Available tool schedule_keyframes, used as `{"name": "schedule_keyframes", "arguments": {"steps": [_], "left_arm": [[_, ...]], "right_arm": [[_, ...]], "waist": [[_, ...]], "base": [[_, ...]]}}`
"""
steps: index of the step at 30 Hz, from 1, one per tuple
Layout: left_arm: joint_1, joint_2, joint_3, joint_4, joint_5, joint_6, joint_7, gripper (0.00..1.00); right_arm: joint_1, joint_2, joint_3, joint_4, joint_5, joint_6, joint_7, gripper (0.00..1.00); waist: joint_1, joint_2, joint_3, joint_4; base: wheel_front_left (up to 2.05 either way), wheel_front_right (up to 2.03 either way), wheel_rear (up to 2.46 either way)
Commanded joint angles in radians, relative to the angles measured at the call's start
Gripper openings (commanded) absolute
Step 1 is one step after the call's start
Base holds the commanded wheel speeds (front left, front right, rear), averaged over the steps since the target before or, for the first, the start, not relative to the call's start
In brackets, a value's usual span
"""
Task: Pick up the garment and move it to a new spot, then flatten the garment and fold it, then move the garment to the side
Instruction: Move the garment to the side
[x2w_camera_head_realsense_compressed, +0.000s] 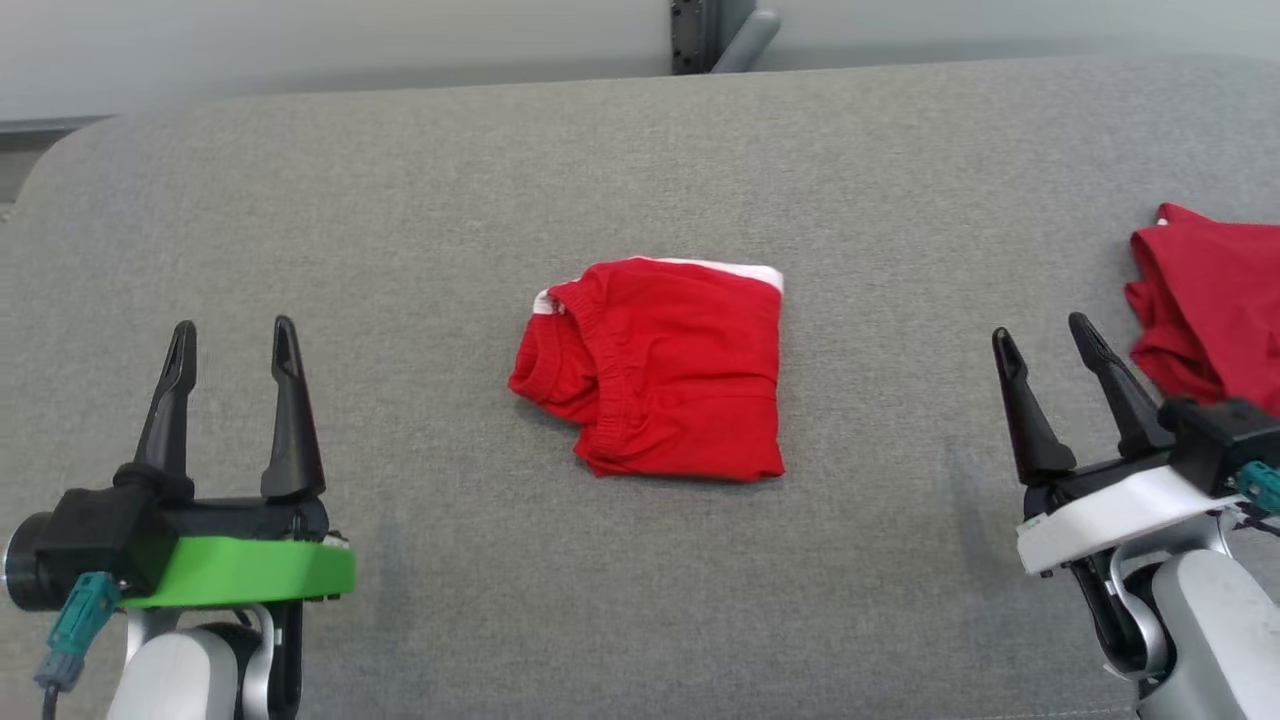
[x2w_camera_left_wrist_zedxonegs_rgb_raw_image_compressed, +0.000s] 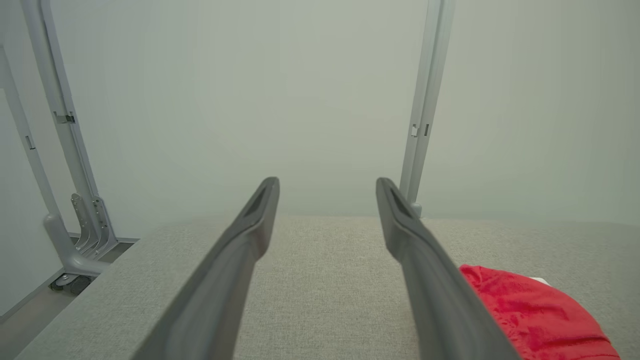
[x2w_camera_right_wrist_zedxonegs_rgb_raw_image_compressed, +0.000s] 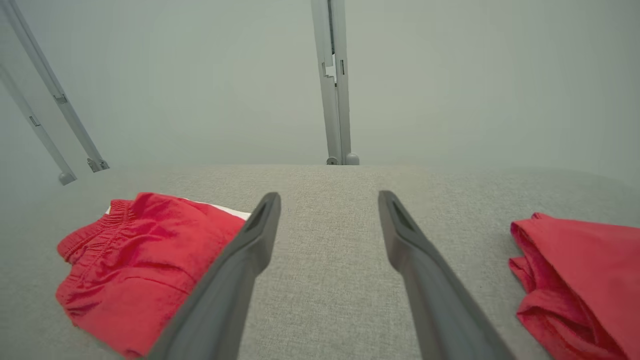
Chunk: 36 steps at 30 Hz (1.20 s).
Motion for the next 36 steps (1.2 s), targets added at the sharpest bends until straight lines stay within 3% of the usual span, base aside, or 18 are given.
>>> {"name": "schedule_keyframes", "arguments": {"steps": [1, 10, 18, 19, 20, 21, 29, 36], "left_arm": [[-0.036, -0.01, -0.008, 0.005, -0.006, -0.007, -0.014, 1.0], [-0.111, -0.049, -0.015, 0.041, -0.009, -0.032, -0.052, 1.0], [-0.126, -0.071, -0.005, 0.05, 0.011, -0.047, -0.06, 1.0], [-0.128, -0.073, -0.002, 0.048, 0.014, -0.05, -0.06, 1.0], [-0.129, -0.075, 0.0, 0.046, 0.017, -0.05, -0.06, 1.0], [-0.131, -0.078, 0.002, 0.043, 0.019, -0.053, -0.059, 1.0], [-0.132, -0.085, 0.009, 0.038, 0.05, -0.068, -0.059, 1.0], [-0.095, -0.072, 0.017, 0.038, 0.055, -0.072, -0.059, 1.0]], "right_arm": [[-0.037, -0.008, 0.029, 0.029, 0.014, 0.0, 0.006, 1.0], [-0.157, -0.01, 0.173, 0.215, 0.104, 0.0, 0.02, 1.0], [-0.237, -0.01, 0.308, 0.341, 0.245, 0.0, 0.065, 1.0], [-0.246, -0.012, 0.321, 0.353, 0.264, 0.0, 0.073, 0.94], [-0.253, -0.016, 0.331, 0.362, 0.276, 0.0, 0.076, 0.42], [-0.261, -0.019, 0.342, 0.369, 0.287, 0.0, 0.075, 0.0], [-0.293, -0.078, 0.429, 0.351, 0.326, 0.0, 0.037, 0.0], [-0.234, -0.148, 0.453, 0.311, 0.27, 0.0, 0.002, 0.0]], "waist": [[0.0, 0.0, 0.063, 0.092], [0.0, 0.0, 0.122, 0.209], [0.0, 0.0, 0.132, 0.239], [0.0, 0.0, 0.133, 0.239], [0.0, 0.0, 0.133, 0.238], [0.0, 0.0, 0.133, 0.236], [0.0, 0.0, 0.127, 0.177], [0.0, 0.0, 0.095, 0.045]], "base": [[0.0, 0.0, 0.0], [0.0, 0.0, 0.0], [0.0, 0.0, 0.0], [0.0, 0.0, 0.0], [0.0, 0.0, 0.0], [0.0, 0.0, 0.0], [0.0, 0.0, 0.0], [0.0, 0.0, 0.0]]}}
